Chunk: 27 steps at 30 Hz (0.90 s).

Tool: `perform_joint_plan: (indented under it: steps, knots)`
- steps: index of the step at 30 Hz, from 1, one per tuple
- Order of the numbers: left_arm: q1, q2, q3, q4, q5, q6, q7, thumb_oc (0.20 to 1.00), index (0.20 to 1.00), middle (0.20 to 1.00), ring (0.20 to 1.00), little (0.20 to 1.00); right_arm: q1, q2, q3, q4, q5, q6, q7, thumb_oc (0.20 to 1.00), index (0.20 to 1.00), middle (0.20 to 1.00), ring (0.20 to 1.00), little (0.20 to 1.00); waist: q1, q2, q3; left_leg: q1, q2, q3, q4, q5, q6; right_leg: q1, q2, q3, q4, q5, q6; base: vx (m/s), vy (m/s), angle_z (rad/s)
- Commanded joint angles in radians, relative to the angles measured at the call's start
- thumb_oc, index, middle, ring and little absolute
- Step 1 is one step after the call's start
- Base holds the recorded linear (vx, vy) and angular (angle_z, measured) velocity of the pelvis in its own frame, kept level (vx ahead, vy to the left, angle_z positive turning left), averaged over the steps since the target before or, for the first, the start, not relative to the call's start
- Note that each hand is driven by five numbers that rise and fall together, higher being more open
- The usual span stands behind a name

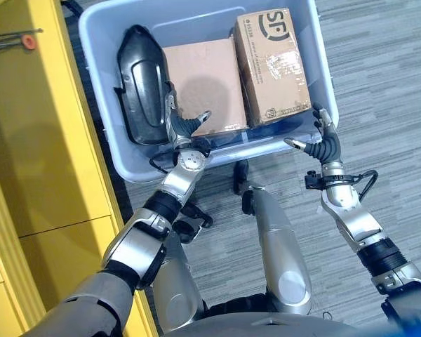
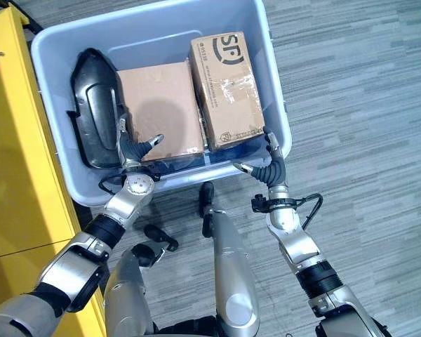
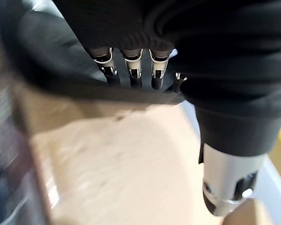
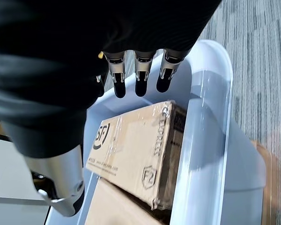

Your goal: Move parts from the plastic box to the shelf.

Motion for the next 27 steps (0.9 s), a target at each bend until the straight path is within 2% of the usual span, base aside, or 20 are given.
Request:
perform_joint_plan:
  steps: [1,5,12,17,19,22,24,25,27]
  knots:
    - [-0.003,0.01,0.006,-0.004,-0.033,-0.019,0.022,1.0,1.0,1.0,1.0,1.0,0.01,-0.012,0.005,-0.099,-0.012,-0.011,-0.006,1.0,1.0,1.0,1.0,1.0,0.001,-0.039,-0.041,-0.096,0.001,-0.061,0.014,0.206,-0.074,0.033,-0.028,0.015,0.128,-0.15,0.121,0.03,0.024,-0.1]
    - [-0.058,0.018,0.006,0.024,-0.07,-0.052,-0.048,1.0,1.0,1.0,1.0,1.0,0.008,-0.02,-0.003,-0.107,-0.004,-0.005,0.005,1.0,1.0,1.0,1.0,1.0,-0.016,-0.045,-0.041,-0.118,0.011,-0.057,0.041,0.188,-0.069,0.005,-0.025,0.024,0.149,-0.155,0.119,0.01,0.015,-0.17]
    - [-0.081,-0.014,-0.023,0.02,-0.101,-0.103,-0.099,1.0,1.0,1.0,1.0,1.0,0.008,-0.017,-0.002,-0.106,-0.002,-0.012,-0.002,1.0,1.0,1.0,1.0,1.0,-0.029,-0.057,-0.041,-0.133,0.014,-0.052,0.052,0.184,-0.071,-0.011,-0.014,0.031,0.151,-0.159,0.121,0.0,-0.009,-0.07]
    - [-0.073,-0.046,-0.083,-0.021,-0.005,-0.15,-0.144,1.0,1.0,1.0,1.0,1.0,0.015,-0.01,-0.003,-0.109,-0.008,-0.026,0.004,1.0,1.0,1.0,1.0,1.0,-0.033,-0.066,-0.041,-0.136,0.013,-0.049,0.043,0.179,-0.067,-0.016,-0.009,0.029,0.152,-0.156,0.125,0.0,-0.004,-0.01]
    - [-0.073,-0.047,-0.135,-0.092,0.085,-0.16,-0.176,1.0,1.0,1.0,1.0,1.0,0.029,-0.014,-0.002,-0.117,0.005,-0.025,0.01,1.0,1.0,1.0,1.0,1.0,-0.035,-0.068,-0.041,-0.13,0.008,-0.047,0.034,0.176,-0.063,-0.011,-0.006,0.028,0.145,-0.155,0.126,0.0,0.0,0.0]
    - [-0.062,-0.049,-0.157,-0.138,0.16,-0.144,-0.136,1.0,1.0,1.0,1.0,1.0,0.035,-0.014,-0.002,-0.119,0.002,-0.026,0.012,1.0,1.0,1.0,1.0,1.0,-0.032,-0.066,-0.041,-0.123,0.001,-0.047,0.024,0.176,-0.062,-0.005,-0.006,0.027,0.138,-0.155,0.125,0.0,0.0,0.0]
    - [-0.052,-0.038,-0.168,-0.166,0.233,-0.165,-0.046,1.0,1.0,1.0,1.0,1.0,0.039,-0.016,0.002,-0.114,0.0,-0.037,0.009,1.0,1.0,1.0,1.0,1.0,-0.029,-0.064,-0.041,-0.117,0.0,-0.047,0.02,0.177,-0.063,0.001,-0.006,0.026,0.136,-0.157,0.125,0.0,0.0,0.0]
    - [-0.051,-0.028,-0.166,-0.178,0.314,-0.181,0.015,1.0,1.0,1.0,1.0,1.0,0.043,-0.015,0.005,-0.113,0.005,-0.039,0.007,1.0,1.0,1.0,1.0,1.0,-0.027,-0.065,-0.041,-0.114,-0.001,-0.048,0.019,0.174,-0.062,0.004,-0.005,0.026,0.135,-0.158,0.124,0.0,0.0,0.0]
    - [-0.044,0.001,-0.154,-0.233,0.364,-0.193,0.082,1.0,1.0,1.0,1.0,1.0,0.062,-0.014,0.006,-0.11,0.008,-0.059,0.001,1.0,1.0,1.0,1.0,1.0,-0.019,-0.064,-0.041,-0.112,-0.002,-0.056,0.017,0.174,-0.063,0.013,-0.006,0.024,0.13,-0.161,0.122,0.01,-0.06,0.02]
